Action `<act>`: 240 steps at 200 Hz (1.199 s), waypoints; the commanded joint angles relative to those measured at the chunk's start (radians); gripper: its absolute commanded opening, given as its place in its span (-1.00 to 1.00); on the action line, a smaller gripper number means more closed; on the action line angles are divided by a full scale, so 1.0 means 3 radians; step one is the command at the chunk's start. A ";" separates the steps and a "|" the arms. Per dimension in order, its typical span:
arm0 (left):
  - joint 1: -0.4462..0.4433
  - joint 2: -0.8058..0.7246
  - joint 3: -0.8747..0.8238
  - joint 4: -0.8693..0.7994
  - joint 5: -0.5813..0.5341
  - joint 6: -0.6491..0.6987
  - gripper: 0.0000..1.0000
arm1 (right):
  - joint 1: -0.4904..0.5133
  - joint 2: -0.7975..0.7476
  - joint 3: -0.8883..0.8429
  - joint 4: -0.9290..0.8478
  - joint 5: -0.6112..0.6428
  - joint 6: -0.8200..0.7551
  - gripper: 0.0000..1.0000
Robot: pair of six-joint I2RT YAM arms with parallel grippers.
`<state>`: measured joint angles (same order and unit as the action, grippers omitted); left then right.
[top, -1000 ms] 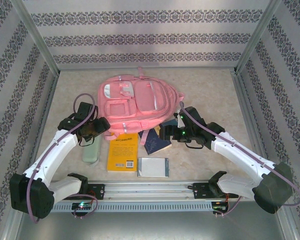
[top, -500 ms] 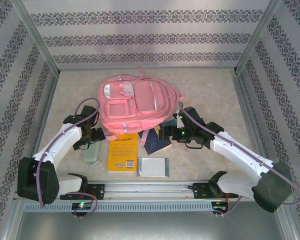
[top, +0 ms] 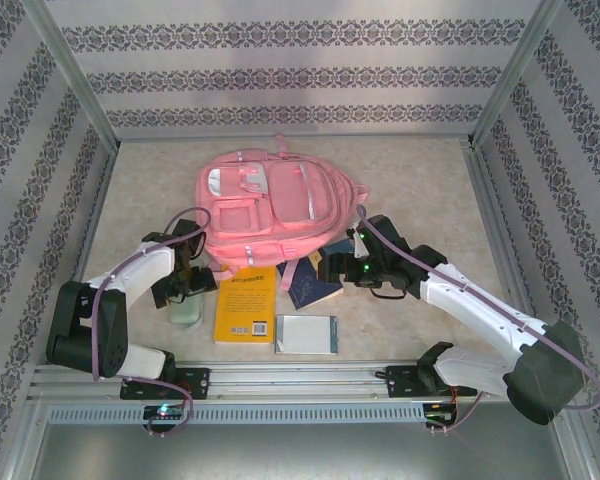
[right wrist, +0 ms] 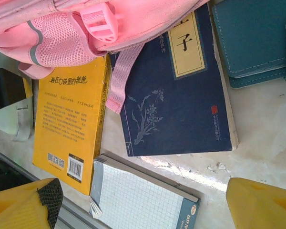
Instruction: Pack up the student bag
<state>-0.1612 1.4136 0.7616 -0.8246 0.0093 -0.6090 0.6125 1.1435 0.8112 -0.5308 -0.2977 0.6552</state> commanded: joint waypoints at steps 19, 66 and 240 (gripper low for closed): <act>0.0042 -0.0113 -0.0133 0.0216 0.0283 -0.0157 0.69 | -0.0007 -0.0016 -0.0032 0.0010 -0.0030 -0.0031 0.77; 0.0073 -0.0315 -0.0165 0.0055 0.0202 -0.0220 0.29 | -0.0017 -0.0007 0.0037 -0.0007 -0.0030 -0.0040 0.75; -0.0517 -0.1130 0.1020 0.0750 0.0869 -0.1479 0.00 | -0.0115 0.0337 0.1215 0.0154 -0.0738 -0.0100 0.73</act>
<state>-0.2741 1.0634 1.0573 -0.7734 0.2245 -0.8345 0.5446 1.2259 1.1206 -0.5255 -0.4961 0.6518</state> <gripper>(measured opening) 0.623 0.865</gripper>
